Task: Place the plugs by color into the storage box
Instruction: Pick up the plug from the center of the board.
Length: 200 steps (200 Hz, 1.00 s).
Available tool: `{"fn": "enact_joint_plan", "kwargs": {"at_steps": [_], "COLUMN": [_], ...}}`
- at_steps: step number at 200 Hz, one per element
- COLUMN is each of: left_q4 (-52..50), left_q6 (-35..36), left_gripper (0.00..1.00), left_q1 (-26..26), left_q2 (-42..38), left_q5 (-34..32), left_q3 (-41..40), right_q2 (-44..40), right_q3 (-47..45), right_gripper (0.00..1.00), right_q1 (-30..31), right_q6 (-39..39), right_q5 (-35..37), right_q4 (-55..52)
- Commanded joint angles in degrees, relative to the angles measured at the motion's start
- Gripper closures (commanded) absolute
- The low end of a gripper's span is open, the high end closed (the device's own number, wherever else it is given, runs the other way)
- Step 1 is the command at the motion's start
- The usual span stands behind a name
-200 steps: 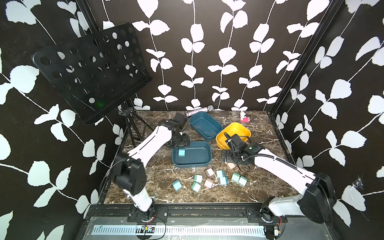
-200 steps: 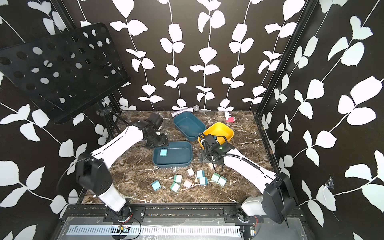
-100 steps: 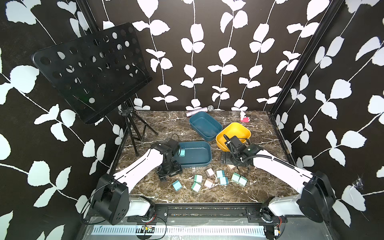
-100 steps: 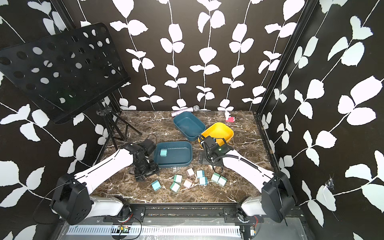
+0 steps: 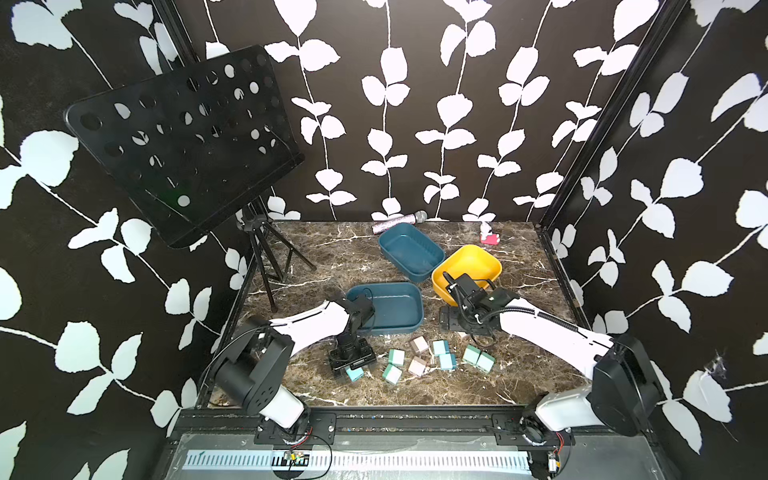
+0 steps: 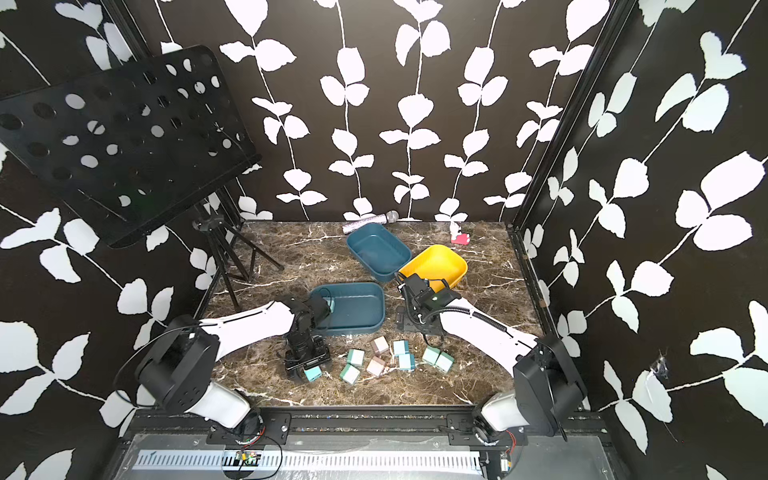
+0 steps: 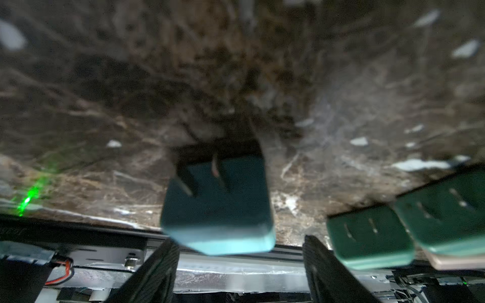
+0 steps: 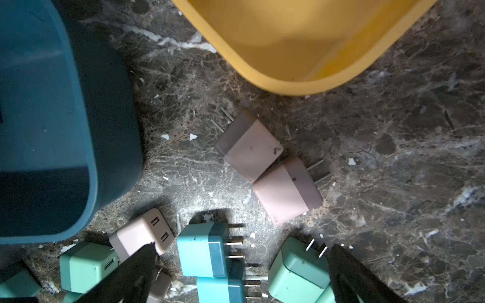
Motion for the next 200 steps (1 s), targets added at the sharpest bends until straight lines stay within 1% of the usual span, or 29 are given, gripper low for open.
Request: {"fn": "enact_joint_plan", "kwargs": {"at_steps": [1, 31, 60, 109, 127, 145, 200], "left_q4": [2.92, 0.39, -2.23, 0.51, -0.13, -1.76, -11.98], "left_q6": [-0.17, 2.17, 4.84, 8.17, 9.76, 10.97, 13.98], "left_gripper": [0.32, 0.41, 0.51, 0.60, 0.62, 0.63, 0.64], "left_q1": [-0.23, -0.28, -0.27, -0.21, -0.26, -0.27, -0.21], "left_q2": [1.36, 2.02, 2.55, 3.33, 3.16, 0.95, -7.24], "left_q5": [-1.37, -4.96, -8.87, -11.39, -11.73, -12.40, -12.94], "left_q3": [-0.59, -0.91, -1.34, -1.58, -0.81, 0.07, 5.91], "right_q2": [-1.47, -2.78, -2.14, -0.40, 0.14, -0.11, -0.32], "right_q3": [-0.46, -1.40, -0.91, 0.40, 0.62, 0.53, -0.09], "right_gripper": [0.01, 0.01, 0.01, 0.01, 0.01, 0.01, 0.01], "right_q1": [0.68, 0.71, 0.77, 0.79, 0.90, 1.00, 1.11], "right_q6": [0.07, 0.03, -0.28, -0.68, -0.68, -0.40, 0.67], "right_q5": [0.49, 1.15, 0.80, 0.37, 0.01, 0.31, 0.60], "right_q4": [-1.08, -0.99, -1.06, -0.43, -0.38, -0.25, 1.57]}}
